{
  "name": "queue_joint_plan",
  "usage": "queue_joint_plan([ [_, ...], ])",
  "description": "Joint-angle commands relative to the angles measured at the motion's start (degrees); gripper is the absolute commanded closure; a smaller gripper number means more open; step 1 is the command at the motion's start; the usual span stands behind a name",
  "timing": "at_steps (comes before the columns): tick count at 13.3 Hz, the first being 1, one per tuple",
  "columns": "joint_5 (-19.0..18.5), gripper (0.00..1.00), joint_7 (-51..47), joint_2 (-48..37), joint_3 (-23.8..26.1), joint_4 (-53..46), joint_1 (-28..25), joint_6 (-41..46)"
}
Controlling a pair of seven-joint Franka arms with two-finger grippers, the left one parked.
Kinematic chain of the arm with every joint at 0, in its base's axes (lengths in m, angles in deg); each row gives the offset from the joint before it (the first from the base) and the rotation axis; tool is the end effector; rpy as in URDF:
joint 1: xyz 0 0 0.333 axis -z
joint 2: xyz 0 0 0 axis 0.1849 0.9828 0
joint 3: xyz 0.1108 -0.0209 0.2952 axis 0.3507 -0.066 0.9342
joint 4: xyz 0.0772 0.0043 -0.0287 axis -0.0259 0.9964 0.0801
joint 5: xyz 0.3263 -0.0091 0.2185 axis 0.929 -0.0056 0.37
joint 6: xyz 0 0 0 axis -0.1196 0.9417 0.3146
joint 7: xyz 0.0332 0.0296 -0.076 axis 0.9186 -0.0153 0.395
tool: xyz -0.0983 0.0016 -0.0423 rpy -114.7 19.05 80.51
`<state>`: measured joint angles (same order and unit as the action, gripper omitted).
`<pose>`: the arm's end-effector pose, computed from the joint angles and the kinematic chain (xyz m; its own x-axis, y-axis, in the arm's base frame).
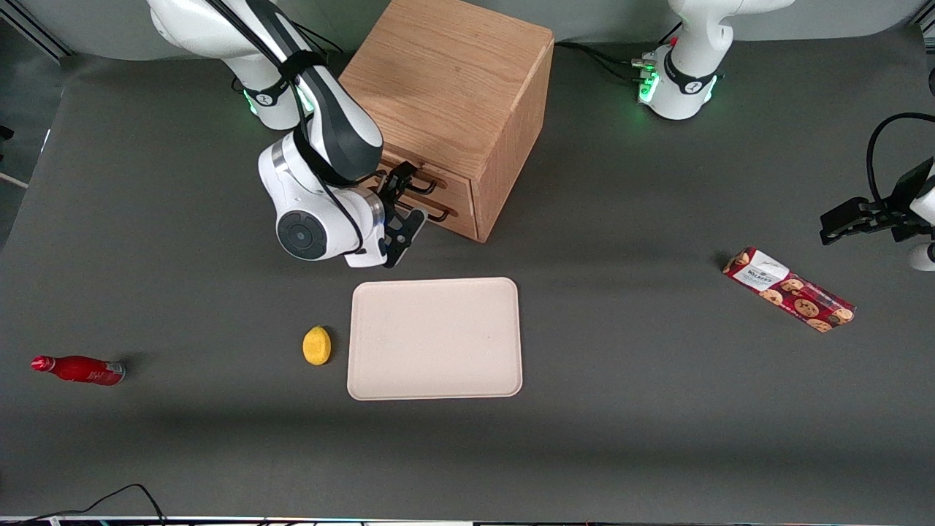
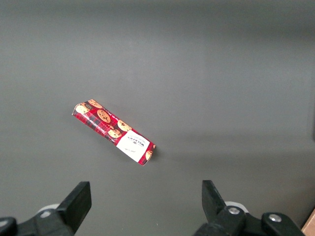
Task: Open upper drawer
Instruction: 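Pull the upper drawer outward from the cabinet with the right gripper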
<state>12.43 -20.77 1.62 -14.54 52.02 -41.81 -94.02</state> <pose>0.5010 0.3373 0.3312 0.5910 0.7753 -0.2228 0.5804 -0.6005 -0.5500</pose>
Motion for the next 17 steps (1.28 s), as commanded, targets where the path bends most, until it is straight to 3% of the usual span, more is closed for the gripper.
queue_joint_plan([
  [1, 0.14, 0.0, 2.62, 0.85, -0.9, -0.41, -0.23, -1.28],
  [10, -0.03, 0.0, 5.52, 1.38, -2.65, -3.83, 1.71, -1.19],
  [17, -2.57, 0.0, 8.17, 3.13, -3.53, -6.82, 2.67, -1.19],
])
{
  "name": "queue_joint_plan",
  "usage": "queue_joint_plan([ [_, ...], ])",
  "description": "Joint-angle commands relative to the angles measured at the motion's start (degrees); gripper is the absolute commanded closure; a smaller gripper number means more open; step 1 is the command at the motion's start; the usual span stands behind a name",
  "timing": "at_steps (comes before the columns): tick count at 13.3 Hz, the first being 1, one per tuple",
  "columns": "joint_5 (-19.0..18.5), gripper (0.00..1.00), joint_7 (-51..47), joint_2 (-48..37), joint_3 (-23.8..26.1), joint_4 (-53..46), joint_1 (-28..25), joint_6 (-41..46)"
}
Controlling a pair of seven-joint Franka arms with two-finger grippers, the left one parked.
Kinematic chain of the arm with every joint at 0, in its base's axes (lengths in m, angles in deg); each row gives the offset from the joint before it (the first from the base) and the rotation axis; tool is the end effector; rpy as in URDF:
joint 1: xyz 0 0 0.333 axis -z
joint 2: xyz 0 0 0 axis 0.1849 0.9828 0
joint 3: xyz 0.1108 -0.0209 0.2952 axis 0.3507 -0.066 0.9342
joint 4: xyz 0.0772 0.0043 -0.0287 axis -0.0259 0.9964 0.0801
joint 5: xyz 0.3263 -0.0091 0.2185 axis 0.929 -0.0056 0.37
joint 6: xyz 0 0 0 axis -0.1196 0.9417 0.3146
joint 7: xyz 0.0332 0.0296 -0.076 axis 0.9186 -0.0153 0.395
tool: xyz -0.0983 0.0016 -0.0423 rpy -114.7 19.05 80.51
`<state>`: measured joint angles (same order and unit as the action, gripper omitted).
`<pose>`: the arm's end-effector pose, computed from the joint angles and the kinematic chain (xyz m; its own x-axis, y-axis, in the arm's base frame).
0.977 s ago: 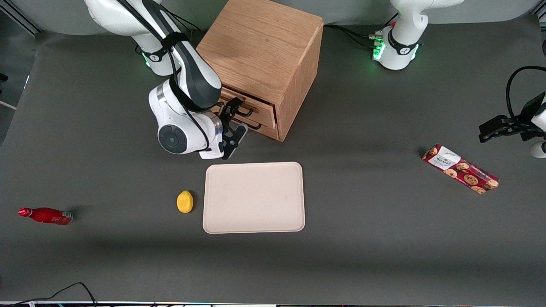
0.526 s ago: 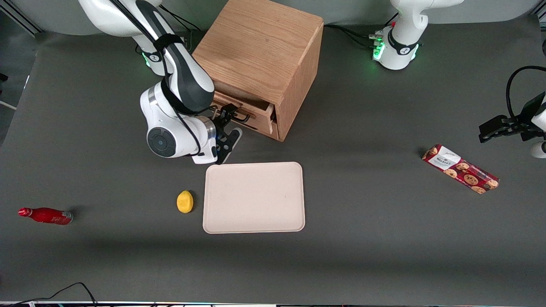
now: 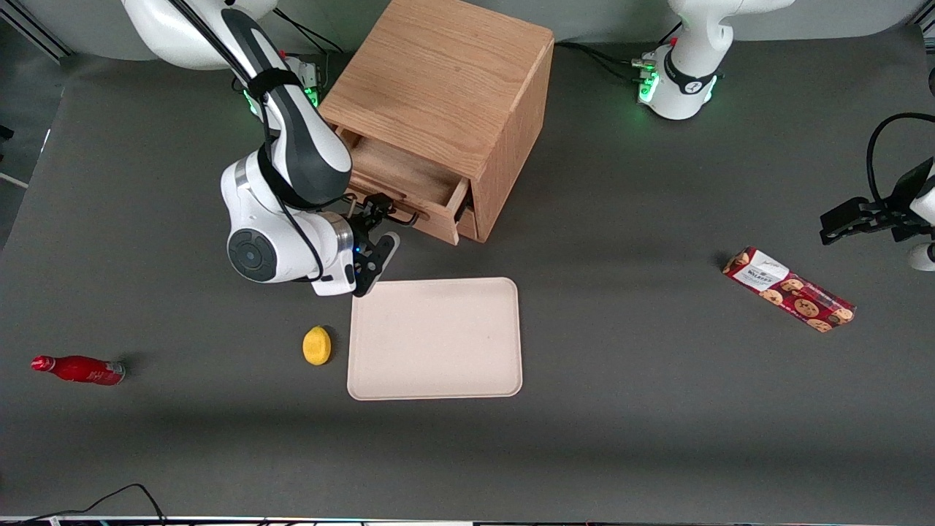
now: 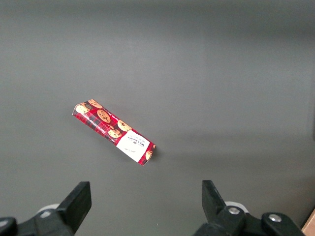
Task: Open upper drawer
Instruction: 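Pull the upper drawer outward from the cabinet with the right gripper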
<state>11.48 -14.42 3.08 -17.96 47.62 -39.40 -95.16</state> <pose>0.5516 0.2947 0.3469 0.6109 0.7826 -0.1195 0.6360 -0.5750 -0.5146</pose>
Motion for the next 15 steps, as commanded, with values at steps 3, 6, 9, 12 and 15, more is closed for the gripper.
queue_joint_plan([
  [3, -2.69, 0.0, 3.04, 2.56, -0.11, -4.27, 2.03, -0.05],
  [6, -2.78, 0.0, 3.4, 3.52, -0.11, -6.2, 3.34, 0.03],
  [9, -2.78, 0.0, 4.44, 4.84, -0.11, -8.57, 4.49, 0.21],
  [12, -3.3, 0.0, 4.71, 6.07, -0.11, -10.51, 5.37, 0.21],
  [15, -3.83, 0.0, 4.8, 7.48, -0.02, -12.09, 6.16, 0.21],
])
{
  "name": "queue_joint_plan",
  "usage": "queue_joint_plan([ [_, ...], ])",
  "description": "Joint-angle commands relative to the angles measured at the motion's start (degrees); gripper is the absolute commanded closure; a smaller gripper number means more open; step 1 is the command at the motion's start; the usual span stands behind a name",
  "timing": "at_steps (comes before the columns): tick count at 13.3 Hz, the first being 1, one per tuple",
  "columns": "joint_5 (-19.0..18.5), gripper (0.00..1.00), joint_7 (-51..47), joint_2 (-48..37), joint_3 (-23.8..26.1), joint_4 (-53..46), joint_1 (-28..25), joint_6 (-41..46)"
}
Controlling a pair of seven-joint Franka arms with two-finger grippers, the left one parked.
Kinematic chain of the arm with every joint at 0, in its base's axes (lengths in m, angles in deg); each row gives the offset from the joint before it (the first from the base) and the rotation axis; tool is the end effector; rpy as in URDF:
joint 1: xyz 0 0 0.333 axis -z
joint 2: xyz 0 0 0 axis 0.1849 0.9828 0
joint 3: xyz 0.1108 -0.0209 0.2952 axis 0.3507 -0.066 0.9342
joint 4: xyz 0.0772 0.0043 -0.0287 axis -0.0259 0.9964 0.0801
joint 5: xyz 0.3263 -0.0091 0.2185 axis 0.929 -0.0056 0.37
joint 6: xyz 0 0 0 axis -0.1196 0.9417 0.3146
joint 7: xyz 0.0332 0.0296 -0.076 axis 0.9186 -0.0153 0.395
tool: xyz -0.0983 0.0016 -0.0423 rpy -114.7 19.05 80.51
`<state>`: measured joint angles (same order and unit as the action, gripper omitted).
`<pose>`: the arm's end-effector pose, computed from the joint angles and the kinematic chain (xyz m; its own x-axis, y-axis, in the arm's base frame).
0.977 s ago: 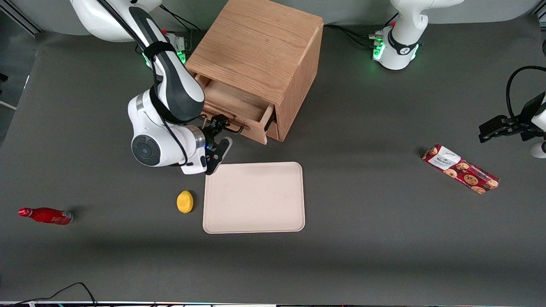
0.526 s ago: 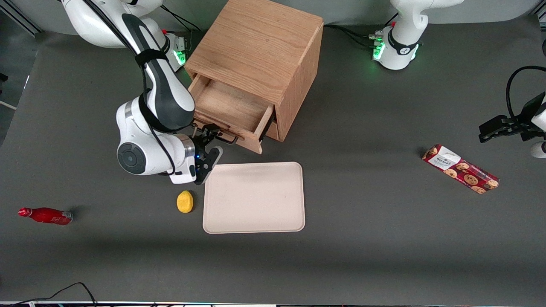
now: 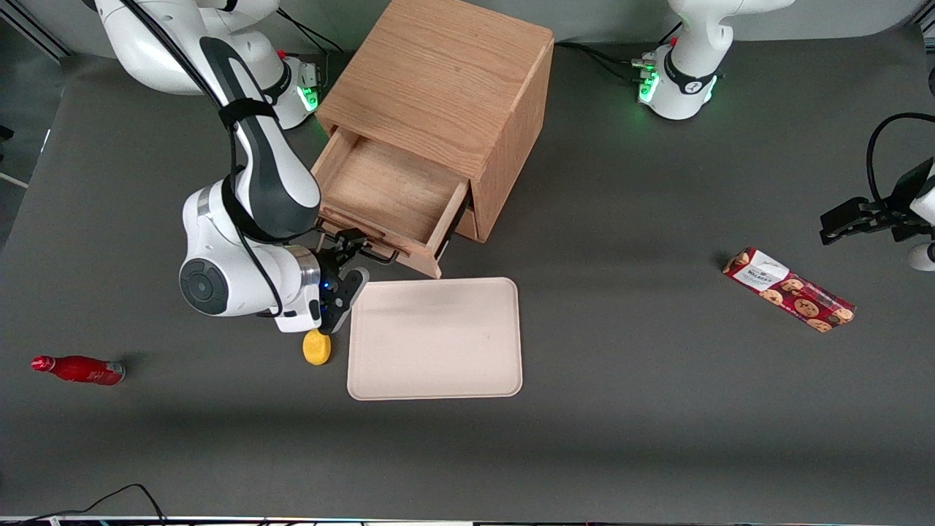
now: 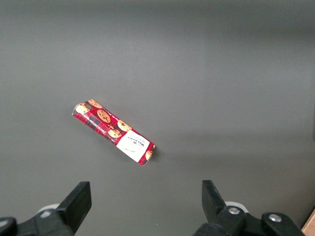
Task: Open upper drawer
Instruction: 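Pull the upper drawer outward from the cabinet with the right gripper, then keep pulling the drawer handle further out with the right gripper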
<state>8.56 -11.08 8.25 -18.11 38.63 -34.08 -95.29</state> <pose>0.6123 0.2511 0.3544 0.6316 0.7730 -0.0592 0.6740 -0.5853 -0.4507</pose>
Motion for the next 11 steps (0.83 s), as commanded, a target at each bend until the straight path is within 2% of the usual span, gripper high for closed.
queue_joint_plan([
  [1, -0.91, 0.0, 1.55, 2.83, 0.13, -3.62, 0.93, 0.52],
  [11, -1.0, 0.0, 3.4, 4.94, 0.3, -6.97, 4.18, 0.7],
])
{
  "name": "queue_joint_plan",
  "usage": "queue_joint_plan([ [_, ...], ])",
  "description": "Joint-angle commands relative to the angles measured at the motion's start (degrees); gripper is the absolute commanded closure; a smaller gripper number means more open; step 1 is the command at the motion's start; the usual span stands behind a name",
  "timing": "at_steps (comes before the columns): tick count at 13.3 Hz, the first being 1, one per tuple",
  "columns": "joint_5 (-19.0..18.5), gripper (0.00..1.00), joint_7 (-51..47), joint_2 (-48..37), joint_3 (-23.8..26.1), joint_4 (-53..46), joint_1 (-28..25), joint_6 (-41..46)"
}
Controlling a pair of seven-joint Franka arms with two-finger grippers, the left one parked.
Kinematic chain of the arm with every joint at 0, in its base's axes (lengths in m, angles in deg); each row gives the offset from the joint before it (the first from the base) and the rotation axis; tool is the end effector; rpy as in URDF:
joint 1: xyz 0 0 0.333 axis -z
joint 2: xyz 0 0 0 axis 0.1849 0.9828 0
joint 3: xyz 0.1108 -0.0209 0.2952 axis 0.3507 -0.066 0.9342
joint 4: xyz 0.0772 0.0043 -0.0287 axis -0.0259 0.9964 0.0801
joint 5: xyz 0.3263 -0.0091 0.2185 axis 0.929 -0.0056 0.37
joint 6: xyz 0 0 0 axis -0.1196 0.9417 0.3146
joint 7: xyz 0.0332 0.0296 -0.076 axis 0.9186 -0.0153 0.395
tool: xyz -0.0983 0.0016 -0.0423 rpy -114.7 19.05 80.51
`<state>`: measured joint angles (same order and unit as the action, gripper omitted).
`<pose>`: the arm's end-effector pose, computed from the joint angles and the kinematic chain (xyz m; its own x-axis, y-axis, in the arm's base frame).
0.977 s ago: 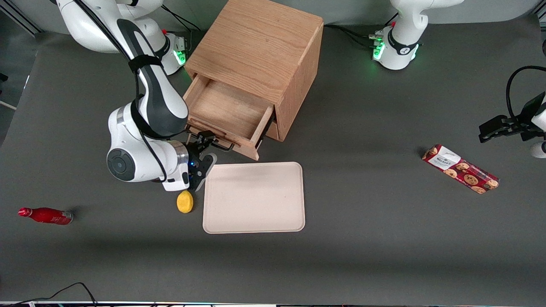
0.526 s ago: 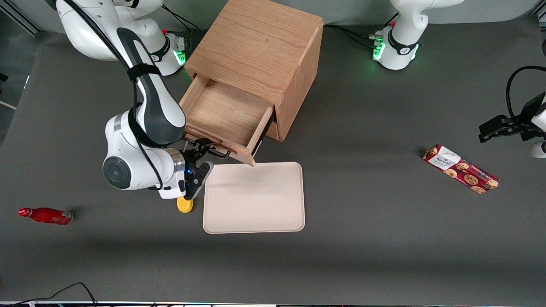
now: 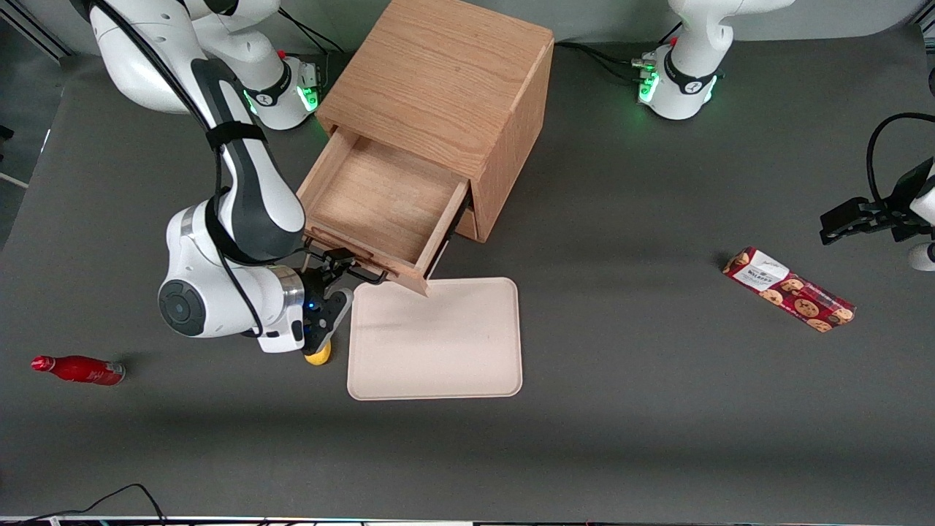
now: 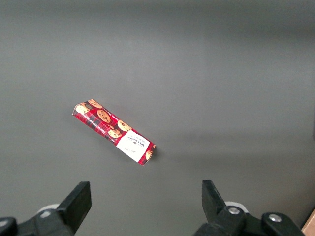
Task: Open upper drawer
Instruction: 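Keep pulling the drawer handle further out with the right gripper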
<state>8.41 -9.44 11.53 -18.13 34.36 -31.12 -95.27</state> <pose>0.6400 0.2248 0.3485 0.6495 0.7595 -0.0359 0.6726 -0.5959 -0.4389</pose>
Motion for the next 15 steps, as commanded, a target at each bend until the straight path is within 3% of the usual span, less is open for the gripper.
queue_joint_plan([
  [1, -1.28, 0.0, 1.67, 1.75, 0.5, -2.78, 1.56, 0.68],
  [15, -2.25, 0.0, 2.81, 4.13, 2.87, -6.56, 5.78, 0.68],
])
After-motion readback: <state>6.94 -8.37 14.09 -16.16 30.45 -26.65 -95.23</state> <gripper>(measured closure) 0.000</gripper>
